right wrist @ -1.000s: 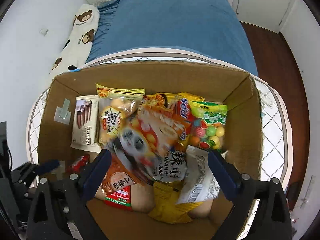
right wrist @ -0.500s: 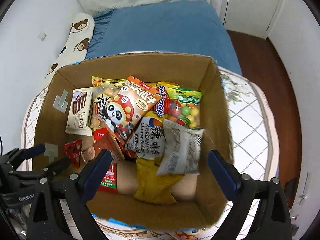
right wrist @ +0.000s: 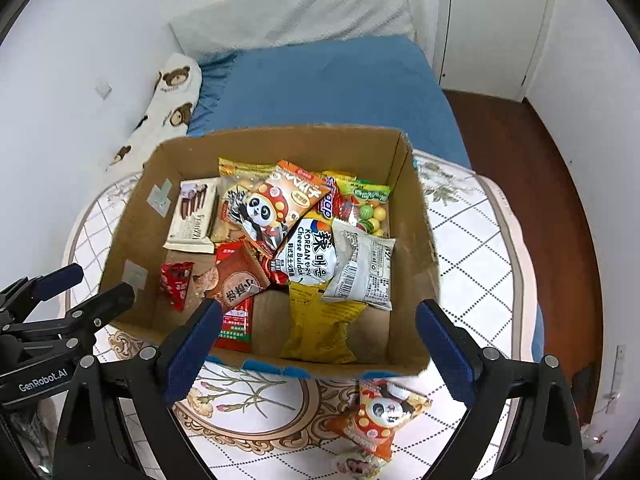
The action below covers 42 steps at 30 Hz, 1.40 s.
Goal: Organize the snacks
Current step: 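Carry both items into the box and open both tools to release, then grasp the green-white pack with the left tool while the right tool grasps the second panda bag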
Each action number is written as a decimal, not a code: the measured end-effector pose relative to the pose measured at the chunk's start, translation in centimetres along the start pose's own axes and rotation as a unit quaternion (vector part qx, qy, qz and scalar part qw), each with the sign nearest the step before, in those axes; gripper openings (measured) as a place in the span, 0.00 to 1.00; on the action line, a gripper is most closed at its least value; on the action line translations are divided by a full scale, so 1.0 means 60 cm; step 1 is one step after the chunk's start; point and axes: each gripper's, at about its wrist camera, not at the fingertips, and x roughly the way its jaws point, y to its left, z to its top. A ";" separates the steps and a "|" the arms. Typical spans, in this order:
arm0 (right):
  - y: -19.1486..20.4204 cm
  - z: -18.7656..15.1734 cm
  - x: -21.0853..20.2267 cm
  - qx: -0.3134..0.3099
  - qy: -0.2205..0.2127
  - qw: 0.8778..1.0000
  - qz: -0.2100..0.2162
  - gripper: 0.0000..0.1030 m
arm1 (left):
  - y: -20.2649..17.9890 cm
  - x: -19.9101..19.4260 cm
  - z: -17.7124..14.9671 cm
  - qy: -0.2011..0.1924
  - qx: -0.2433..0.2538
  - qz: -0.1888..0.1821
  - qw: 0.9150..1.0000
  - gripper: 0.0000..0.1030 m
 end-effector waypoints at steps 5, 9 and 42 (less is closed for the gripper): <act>0.001 -0.018 -0.049 0.005 -0.028 1.000 0.005 0.96 | -0.007 -0.044 -0.019 -0.035 0.003 0.002 0.999 0.87; 0.006 -0.034 -0.092 0.002 -0.054 0.999 0.004 0.96 | -0.014 -0.074 -0.033 -0.057 0.009 0.005 0.998 0.87; -0.333 -0.311 -0.010 0.224 0.075 0.971 -0.016 0.95 | -0.342 0.234 -0.246 0.197 0.159 -0.102 0.962 0.95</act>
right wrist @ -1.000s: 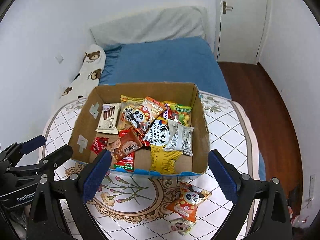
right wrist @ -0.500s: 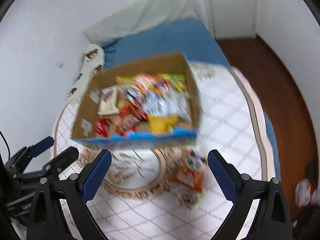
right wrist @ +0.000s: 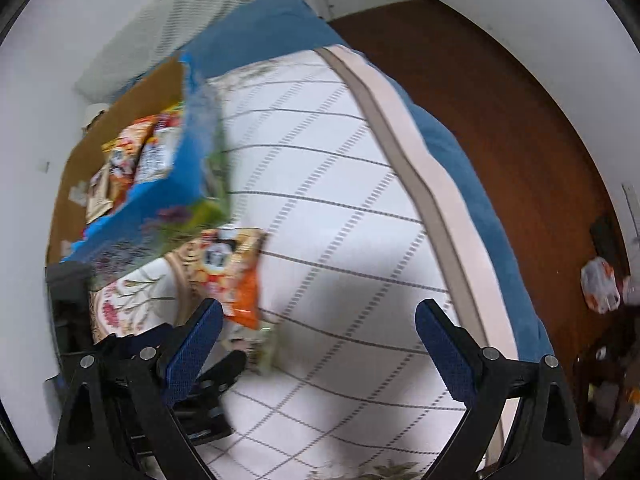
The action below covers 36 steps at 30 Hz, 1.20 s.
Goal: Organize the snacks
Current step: 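Grasp the green-white pack with the left tool while the right tool grasps the second panda bag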
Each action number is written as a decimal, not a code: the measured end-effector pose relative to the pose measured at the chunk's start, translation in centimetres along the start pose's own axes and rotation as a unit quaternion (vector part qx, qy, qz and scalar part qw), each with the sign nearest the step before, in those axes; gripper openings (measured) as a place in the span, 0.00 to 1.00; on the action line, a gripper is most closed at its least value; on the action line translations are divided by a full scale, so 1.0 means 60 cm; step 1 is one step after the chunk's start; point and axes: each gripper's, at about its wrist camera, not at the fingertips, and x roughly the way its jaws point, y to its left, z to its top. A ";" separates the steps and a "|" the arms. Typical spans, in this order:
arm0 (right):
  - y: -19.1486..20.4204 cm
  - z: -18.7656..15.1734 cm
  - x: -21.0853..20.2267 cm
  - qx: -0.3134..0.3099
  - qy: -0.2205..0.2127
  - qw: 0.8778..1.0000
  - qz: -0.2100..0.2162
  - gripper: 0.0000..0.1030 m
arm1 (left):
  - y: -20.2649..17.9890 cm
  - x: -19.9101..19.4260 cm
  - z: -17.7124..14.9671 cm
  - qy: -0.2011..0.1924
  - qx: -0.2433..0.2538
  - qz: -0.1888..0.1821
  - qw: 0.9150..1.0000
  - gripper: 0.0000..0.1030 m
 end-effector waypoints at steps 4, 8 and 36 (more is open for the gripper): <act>-0.019 0.002 0.019 0.016 0.008 1.000 0.008 0.81 | -0.018 0.045 0.007 0.027 0.013 0.009 1.000 0.49; 0.000 0.006 0.039 0.013 0.016 0.999 0.028 0.81 | 0.003 0.034 -0.012 0.027 0.003 0.008 1.000 0.43; 0.285 -0.127 0.233 -0.207 0.130 0.969 0.019 0.54 | 0.326 -0.031 -0.140 0.015 -0.206 0.038 0.978 0.45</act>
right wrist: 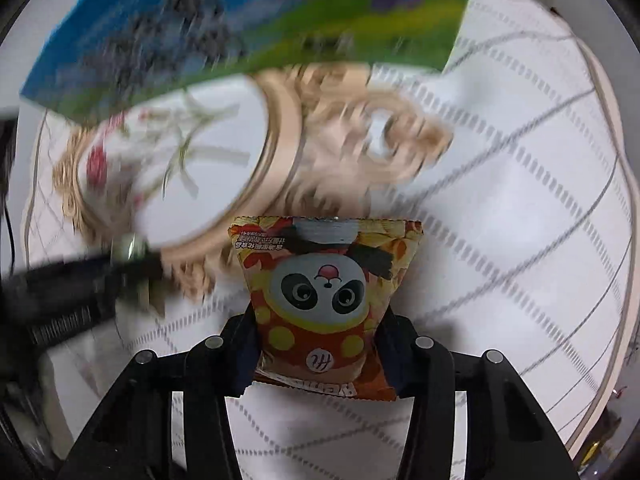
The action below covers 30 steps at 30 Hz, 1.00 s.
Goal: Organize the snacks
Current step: 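Grasp the green-white pack with the left tool while the right tool grasps the second panda bag, then carry both packs into the box and open both tools to release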
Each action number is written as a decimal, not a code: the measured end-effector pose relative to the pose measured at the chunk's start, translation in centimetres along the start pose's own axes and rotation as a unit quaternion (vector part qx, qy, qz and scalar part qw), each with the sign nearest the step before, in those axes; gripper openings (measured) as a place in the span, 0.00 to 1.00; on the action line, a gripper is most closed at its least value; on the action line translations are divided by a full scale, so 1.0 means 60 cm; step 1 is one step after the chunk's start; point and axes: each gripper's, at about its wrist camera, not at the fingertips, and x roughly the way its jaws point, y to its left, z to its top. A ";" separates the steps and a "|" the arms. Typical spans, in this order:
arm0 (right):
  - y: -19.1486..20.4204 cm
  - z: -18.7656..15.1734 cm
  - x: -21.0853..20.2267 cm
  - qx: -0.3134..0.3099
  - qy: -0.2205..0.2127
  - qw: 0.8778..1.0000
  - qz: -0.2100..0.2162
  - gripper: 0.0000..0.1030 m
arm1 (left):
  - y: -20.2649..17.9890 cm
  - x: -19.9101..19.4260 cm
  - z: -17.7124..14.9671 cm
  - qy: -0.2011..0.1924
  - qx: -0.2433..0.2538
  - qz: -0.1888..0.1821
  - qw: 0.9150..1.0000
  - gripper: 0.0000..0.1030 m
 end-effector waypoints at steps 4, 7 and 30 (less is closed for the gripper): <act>-0.010 0.001 0.007 0.035 -0.003 0.999 0.014 0.57 | 0.007 0.029 0.000 0.010 0.006 -0.010 1.000 0.45; -0.013 0.006 0.012 0.042 -0.002 0.999 0.015 0.58 | 0.013 0.032 0.000 0.011 0.013 -0.009 1.000 0.45; 0.014 -0.028 -0.048 0.047 -0.053 0.996 0.061 0.49 | -0.041 -0.048 -0.045 -0.020 0.040 -0.027 0.999 0.44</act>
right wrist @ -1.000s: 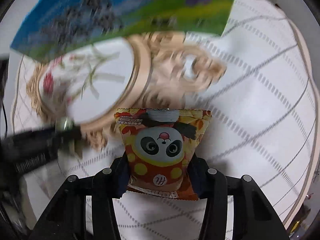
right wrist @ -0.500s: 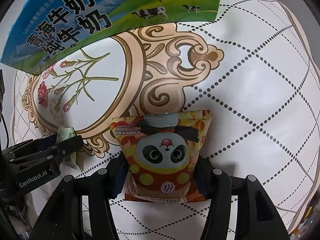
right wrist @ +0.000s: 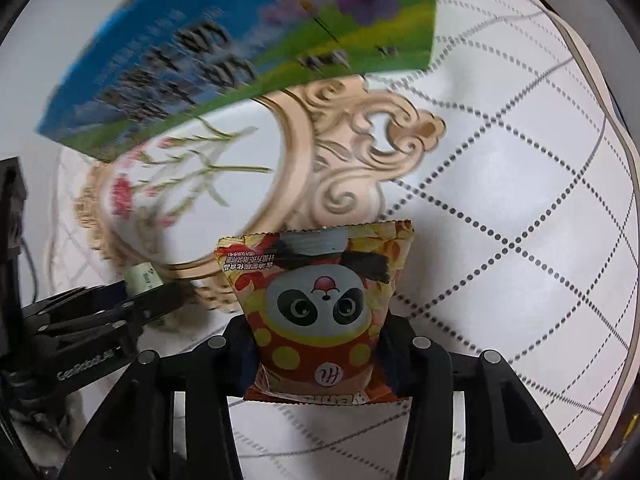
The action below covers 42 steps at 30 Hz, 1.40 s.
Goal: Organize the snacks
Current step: 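Carry both packs into the box and open both tools to release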
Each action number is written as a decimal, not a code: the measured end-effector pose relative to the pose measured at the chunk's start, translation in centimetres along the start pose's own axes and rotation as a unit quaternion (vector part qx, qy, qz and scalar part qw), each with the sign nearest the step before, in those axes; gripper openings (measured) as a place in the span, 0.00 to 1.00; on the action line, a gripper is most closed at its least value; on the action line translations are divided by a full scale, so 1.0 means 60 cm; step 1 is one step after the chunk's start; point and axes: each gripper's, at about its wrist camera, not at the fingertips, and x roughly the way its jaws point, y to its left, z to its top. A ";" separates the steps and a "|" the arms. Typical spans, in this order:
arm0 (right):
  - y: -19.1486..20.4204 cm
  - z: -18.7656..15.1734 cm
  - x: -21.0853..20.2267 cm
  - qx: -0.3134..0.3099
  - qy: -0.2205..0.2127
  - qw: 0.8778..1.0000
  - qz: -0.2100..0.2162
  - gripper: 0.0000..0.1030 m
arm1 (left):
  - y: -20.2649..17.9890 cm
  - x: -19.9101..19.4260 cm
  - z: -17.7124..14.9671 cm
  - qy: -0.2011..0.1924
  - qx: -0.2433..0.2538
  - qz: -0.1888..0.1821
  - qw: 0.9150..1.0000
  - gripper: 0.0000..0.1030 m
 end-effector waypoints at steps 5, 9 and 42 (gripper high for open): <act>0.042 0.025 -0.101 -0.014 -0.044 0.997 0.058 0.49 | -0.018 -0.111 0.019 -0.045 0.003 -0.052 0.998 0.44; 0.074 0.087 -0.191 -0.031 -0.097 0.991 0.086 0.49 | -0.029 -0.202 0.073 -0.087 0.020 -0.078 0.993 0.44; 0.101 0.369 -0.030 -0.021 0.007 0.999 -0.029 0.96 | 0.081 -0.084 0.411 -0.014 -0.001 0.049 0.999 0.84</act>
